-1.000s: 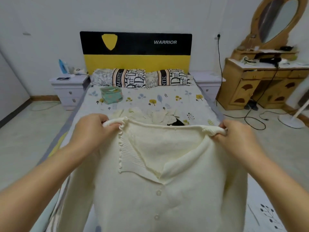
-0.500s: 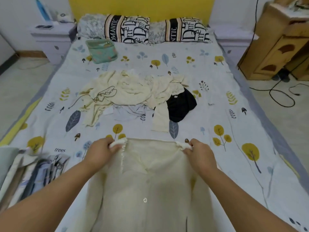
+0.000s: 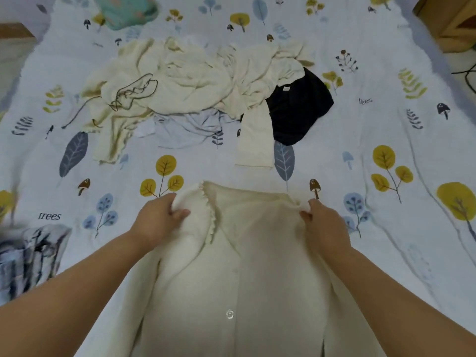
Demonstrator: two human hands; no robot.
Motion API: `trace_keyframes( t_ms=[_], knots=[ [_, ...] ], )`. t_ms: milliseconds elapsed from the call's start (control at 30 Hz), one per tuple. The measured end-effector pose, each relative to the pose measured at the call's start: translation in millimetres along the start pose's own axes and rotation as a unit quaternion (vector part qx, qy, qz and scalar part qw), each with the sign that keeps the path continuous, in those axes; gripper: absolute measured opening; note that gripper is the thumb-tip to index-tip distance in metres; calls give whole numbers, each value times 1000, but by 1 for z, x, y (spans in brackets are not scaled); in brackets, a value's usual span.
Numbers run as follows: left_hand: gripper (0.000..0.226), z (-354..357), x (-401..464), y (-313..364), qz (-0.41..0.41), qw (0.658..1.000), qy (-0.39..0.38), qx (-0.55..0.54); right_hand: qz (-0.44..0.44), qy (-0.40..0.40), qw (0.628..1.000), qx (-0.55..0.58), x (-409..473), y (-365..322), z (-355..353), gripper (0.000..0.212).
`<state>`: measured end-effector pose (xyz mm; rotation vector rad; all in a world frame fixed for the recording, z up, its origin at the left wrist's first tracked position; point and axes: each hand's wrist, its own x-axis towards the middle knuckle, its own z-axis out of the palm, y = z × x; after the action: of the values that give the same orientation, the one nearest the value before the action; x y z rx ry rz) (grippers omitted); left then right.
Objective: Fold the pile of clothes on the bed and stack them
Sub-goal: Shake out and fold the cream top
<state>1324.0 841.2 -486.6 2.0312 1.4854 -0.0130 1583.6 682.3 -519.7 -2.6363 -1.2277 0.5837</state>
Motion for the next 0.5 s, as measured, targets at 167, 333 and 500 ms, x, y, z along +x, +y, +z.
trace_keyframes(
  t_ms=[167,333,500],
  knots=[
    [18,-18,42,-12,46,987,151,-10,-52,60,990,-114,40,-4,-18,13],
    [26,-31,82,-19,44,981,186,31,-104,116,980,-127,85,-22,-27,6],
    [51,-1,86,-6,-37,977,175,118,-39,151,972,-175,93,-41,9,49]
  ],
)
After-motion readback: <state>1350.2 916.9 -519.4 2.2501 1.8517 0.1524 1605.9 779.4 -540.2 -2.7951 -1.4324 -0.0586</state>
